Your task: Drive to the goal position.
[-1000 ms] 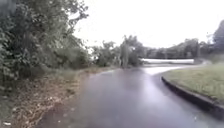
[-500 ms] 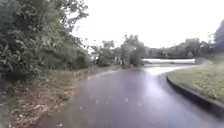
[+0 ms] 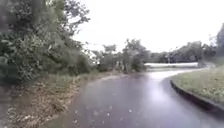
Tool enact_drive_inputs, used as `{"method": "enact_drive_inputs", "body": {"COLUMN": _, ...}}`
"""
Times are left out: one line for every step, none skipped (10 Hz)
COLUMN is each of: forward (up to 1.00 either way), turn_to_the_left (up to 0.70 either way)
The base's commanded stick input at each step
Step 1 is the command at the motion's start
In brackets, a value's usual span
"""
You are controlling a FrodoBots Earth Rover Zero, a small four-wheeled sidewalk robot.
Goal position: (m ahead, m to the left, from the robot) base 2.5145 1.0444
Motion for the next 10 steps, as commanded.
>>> {"method": "enact_drive_inputs", "body": {"forward": 0.7, "turn_to_the_left": -0.06}}
{"method": "enact_drive_inputs", "body": {"forward": 0.7, "turn_to_the_left": -0.08}}
{"method": "enact_drive_inputs", "body": {"forward": 0.7, "turn_to_the_left": -0.09}}
{"method": "enact_drive_inputs", "body": {"forward": 0.7, "turn_to_the_left": -0.11}}
{"method": "enact_drive_inputs", "body": {"forward": 0.7, "turn_to_the_left": -0.1}}
{"method": "enact_drive_inputs", "body": {"forward": 0.7, "turn_to_the_left": -0.1}}
{"method": "enact_drive_inputs", "body": {"forward": 0.7, "turn_to_the_left": -0.09}}
{"method": "enact_drive_inputs", "body": {"forward": 0.7, "turn_to_the_left": -0.08}}
{"method": "enact_drive_inputs", "body": {"forward": 0.7, "turn_to_the_left": -0.08}}
{"method": "enact_drive_inputs", "body": {"forward": 0.7, "turn_to_the_left": -0.09}}
